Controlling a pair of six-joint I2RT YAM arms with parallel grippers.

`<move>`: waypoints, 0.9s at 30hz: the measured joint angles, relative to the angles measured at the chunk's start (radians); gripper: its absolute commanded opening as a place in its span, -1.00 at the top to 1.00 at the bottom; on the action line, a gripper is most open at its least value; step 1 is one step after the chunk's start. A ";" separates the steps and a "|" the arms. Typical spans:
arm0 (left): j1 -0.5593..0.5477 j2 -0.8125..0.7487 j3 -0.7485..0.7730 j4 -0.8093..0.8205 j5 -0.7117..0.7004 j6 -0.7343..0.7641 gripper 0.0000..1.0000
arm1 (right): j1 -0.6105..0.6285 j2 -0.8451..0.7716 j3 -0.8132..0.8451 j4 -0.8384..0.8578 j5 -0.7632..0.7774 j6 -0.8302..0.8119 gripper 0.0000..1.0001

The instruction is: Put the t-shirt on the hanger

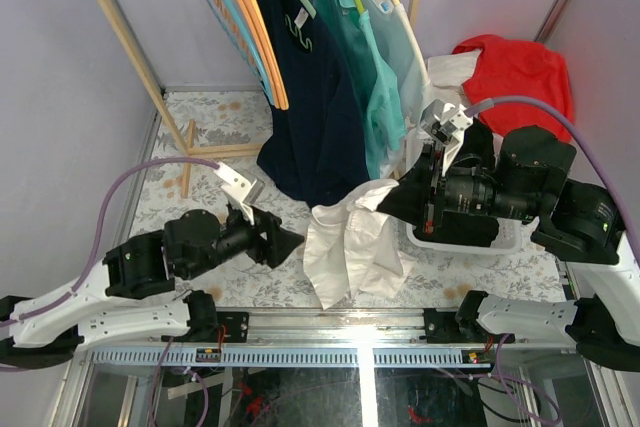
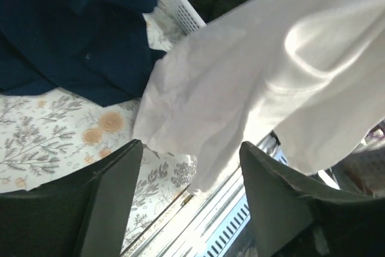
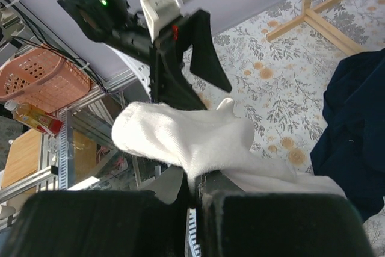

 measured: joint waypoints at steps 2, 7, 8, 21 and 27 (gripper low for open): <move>0.000 -0.032 -0.061 0.037 0.047 0.002 -0.54 | 0.000 0.009 0.021 -0.002 0.001 -0.005 1.00; 0.000 -0.105 -0.155 0.117 0.137 0.008 -0.83 | 0.000 0.024 0.049 -0.024 0.005 -0.014 1.00; 0.000 -0.119 -0.165 0.132 0.154 0.009 -0.98 | 0.000 0.026 0.053 -0.027 0.007 -0.016 1.00; 0.000 -0.047 -0.270 0.309 0.267 0.034 -1.00 | 0.000 0.027 0.055 -0.047 0.008 -0.019 1.00; 0.000 0.004 -0.293 0.354 0.272 0.051 -0.97 | 0.000 0.022 0.055 -0.052 0.008 -0.019 1.00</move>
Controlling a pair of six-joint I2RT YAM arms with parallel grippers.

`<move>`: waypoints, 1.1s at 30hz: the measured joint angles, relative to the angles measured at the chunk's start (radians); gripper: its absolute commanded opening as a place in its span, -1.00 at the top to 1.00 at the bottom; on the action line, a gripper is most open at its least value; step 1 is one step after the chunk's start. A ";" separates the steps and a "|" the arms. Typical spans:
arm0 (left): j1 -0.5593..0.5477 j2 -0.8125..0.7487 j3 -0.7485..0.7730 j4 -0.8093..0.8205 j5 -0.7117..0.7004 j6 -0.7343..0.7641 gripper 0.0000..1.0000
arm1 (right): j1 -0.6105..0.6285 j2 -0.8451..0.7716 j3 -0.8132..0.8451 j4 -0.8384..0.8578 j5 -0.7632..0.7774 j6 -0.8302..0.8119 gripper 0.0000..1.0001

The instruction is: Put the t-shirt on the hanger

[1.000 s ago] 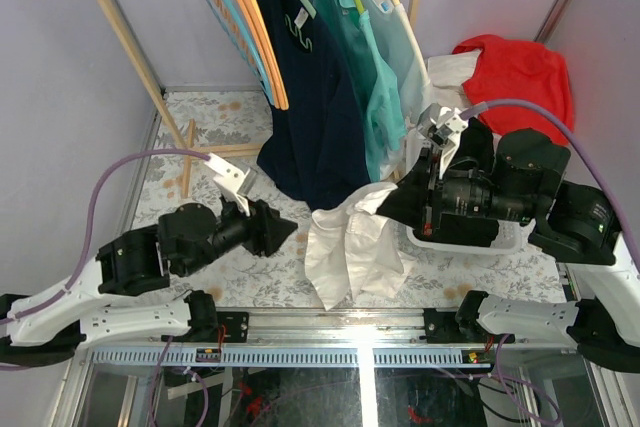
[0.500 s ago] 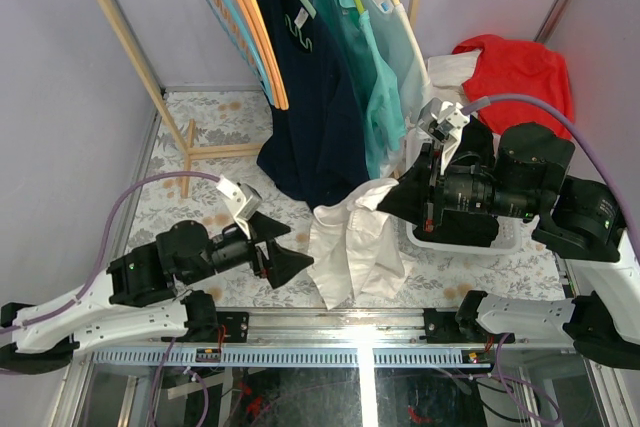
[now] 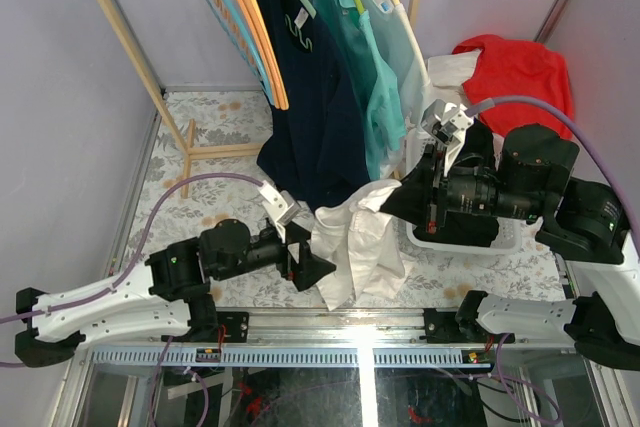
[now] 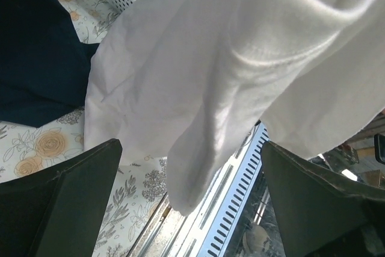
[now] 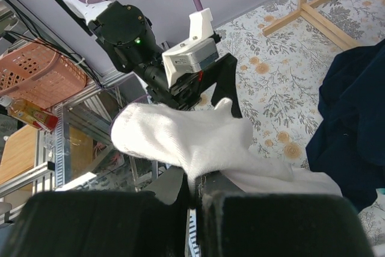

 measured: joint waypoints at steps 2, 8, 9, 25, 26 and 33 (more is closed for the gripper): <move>0.000 0.018 0.000 0.023 0.001 0.006 -0.88 | 0.000 -0.004 0.000 -0.003 0.000 0.000 1.00; 0.011 0.082 0.000 0.050 0.006 0.028 -0.34 | 0.000 -0.023 0.000 -0.005 0.002 0.000 1.00; 0.012 0.084 0.000 0.049 0.007 0.031 -0.23 | 0.000 -0.026 0.000 -0.005 0.003 0.000 1.00; 0.024 0.037 0.060 0.010 0.000 0.043 0.93 | 0.000 -0.085 -0.031 -0.005 0.018 0.000 1.00; 0.024 0.040 0.068 0.002 -0.005 0.042 0.94 | 0.000 -0.087 -0.035 -0.004 0.018 0.001 1.00; 0.024 0.082 0.182 -0.072 -0.049 0.036 1.00 | 0.000 -0.099 -0.090 0.018 0.017 0.001 1.00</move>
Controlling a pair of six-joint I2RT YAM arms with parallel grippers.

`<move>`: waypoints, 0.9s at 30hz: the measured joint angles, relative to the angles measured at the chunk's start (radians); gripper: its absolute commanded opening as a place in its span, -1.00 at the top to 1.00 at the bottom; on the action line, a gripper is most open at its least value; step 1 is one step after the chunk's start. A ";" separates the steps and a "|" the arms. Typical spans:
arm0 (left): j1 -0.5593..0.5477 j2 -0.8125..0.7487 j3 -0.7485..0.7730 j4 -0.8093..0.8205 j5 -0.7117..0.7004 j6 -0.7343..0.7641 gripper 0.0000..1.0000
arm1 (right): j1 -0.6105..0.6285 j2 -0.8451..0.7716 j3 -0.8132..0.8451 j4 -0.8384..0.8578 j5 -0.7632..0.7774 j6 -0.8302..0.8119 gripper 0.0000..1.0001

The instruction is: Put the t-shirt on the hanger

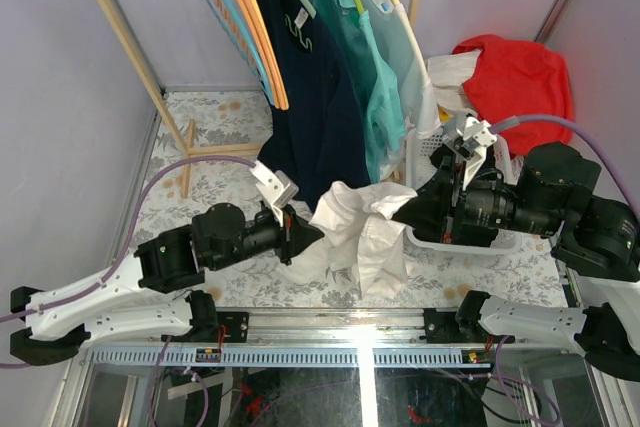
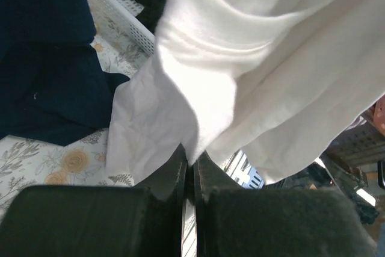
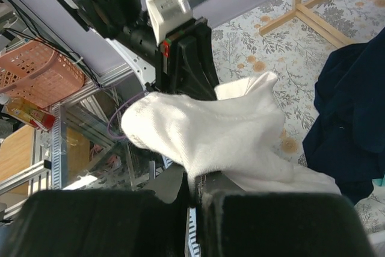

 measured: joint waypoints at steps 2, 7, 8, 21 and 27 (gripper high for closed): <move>0.000 0.013 0.040 -0.030 -0.027 -0.008 1.00 | 0.000 0.003 -0.010 0.001 -0.001 0.000 1.00; 0.000 0.029 0.177 -0.142 -0.138 -0.041 1.00 | 0.000 0.025 -0.024 0.034 -0.010 0.017 1.00; 0.000 0.030 0.203 -0.158 -0.157 -0.047 1.00 | 0.000 0.027 -0.030 0.045 -0.012 0.024 1.00; 0.001 0.027 0.613 -0.362 -0.414 -0.057 1.00 | 0.000 0.151 -0.061 0.280 -0.138 0.106 1.00; 0.001 0.015 0.740 -0.355 -0.497 0.009 1.00 | 0.000 0.188 -0.061 0.501 -0.212 0.145 1.00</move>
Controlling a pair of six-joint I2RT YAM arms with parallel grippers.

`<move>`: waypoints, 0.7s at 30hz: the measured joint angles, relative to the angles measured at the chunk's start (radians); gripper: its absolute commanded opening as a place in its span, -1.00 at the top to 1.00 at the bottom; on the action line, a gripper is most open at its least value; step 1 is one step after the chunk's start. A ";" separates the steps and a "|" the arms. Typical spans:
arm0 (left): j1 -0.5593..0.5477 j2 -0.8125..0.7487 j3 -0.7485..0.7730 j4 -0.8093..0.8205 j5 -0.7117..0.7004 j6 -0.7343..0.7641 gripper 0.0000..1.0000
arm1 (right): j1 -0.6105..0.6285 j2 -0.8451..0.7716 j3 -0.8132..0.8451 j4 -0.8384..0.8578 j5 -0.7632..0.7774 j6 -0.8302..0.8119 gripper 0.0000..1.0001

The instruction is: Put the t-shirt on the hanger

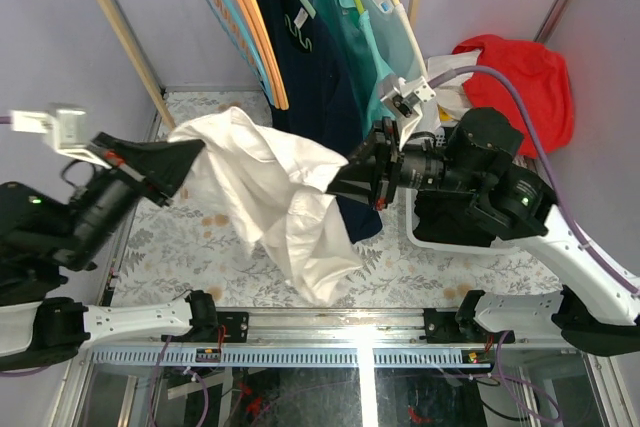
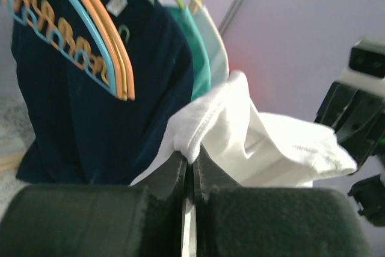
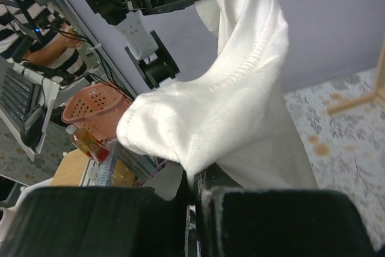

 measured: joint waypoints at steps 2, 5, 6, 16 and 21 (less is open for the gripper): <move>0.000 0.001 0.052 0.013 -0.019 0.029 1.00 | 0.000 0.025 0.000 0.070 -0.027 0.014 1.00; 0.000 0.006 0.118 0.039 -0.042 0.070 1.00 | 0.000 0.062 0.000 0.129 -0.044 0.027 1.00; 0.000 0.007 0.130 0.047 -0.047 0.079 1.00 | 0.000 0.069 -0.003 0.138 -0.045 0.027 1.00; 0.000 0.026 0.001 0.038 -0.137 0.080 1.00 | 0.002 -0.050 -0.263 0.053 0.068 -0.014 0.87; 0.000 0.061 -0.082 -0.031 -0.158 0.031 1.00 | 0.002 -0.034 -0.313 -0.005 0.146 -0.024 0.16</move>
